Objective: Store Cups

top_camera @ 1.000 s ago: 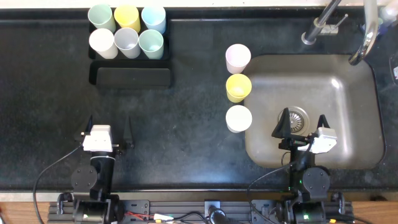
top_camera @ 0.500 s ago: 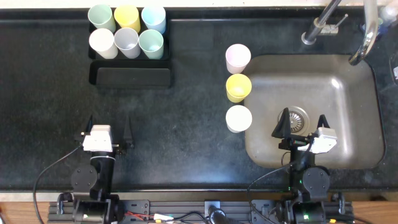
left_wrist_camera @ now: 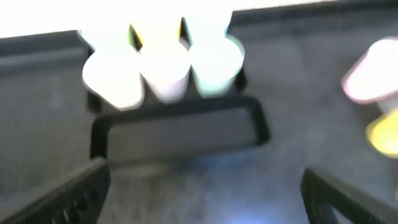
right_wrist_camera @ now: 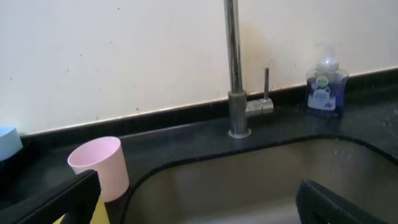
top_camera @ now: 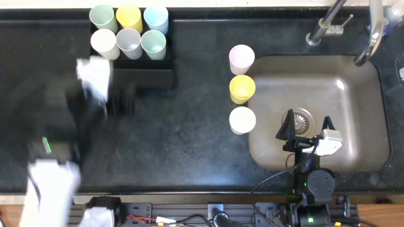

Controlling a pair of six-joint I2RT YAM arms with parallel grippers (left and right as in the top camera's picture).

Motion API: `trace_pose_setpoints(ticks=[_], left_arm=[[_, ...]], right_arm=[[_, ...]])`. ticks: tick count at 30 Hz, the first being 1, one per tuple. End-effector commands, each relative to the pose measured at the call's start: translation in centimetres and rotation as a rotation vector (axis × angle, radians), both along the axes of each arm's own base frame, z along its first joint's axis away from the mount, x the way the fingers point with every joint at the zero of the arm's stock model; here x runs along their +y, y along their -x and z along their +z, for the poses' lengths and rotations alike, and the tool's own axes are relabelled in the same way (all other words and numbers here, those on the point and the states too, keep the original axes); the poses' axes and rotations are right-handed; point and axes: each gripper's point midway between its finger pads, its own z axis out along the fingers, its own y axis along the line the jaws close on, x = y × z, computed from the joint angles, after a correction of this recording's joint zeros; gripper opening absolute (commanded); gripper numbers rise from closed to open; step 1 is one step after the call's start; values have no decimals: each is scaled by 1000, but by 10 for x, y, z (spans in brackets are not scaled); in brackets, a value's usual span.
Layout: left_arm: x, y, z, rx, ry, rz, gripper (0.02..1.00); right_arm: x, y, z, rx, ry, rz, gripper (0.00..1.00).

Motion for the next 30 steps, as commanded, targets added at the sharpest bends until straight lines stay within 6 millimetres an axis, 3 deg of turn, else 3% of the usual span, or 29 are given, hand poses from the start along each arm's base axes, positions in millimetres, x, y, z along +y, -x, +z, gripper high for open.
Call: trace_pose_setpoints(ticks=[1,4,7,13,18,30], left_arm=[[-63,-89,52,120,110,-148,998],[-112,-137,60,192,173,-134,998],[-163,-155,34,287,190,-106,1000],[-229,-136,-42,464,90,-46,1000],[-273,-123,-65,465,54,-54,1000],[-275,-118,-110,561,36,62,1000]], right_arm=[[-3,0,-3,-2,-4,-13,998],[-3,0,-3,-2,-4,-13,996],[-3,0,-3,-2,-4,-13,996],[-3,0,-3,-2,-4,-13,998],[-3,0,-3,-2,-4,-13,996],[-3,0,-3,-2,-4,-13,998]])
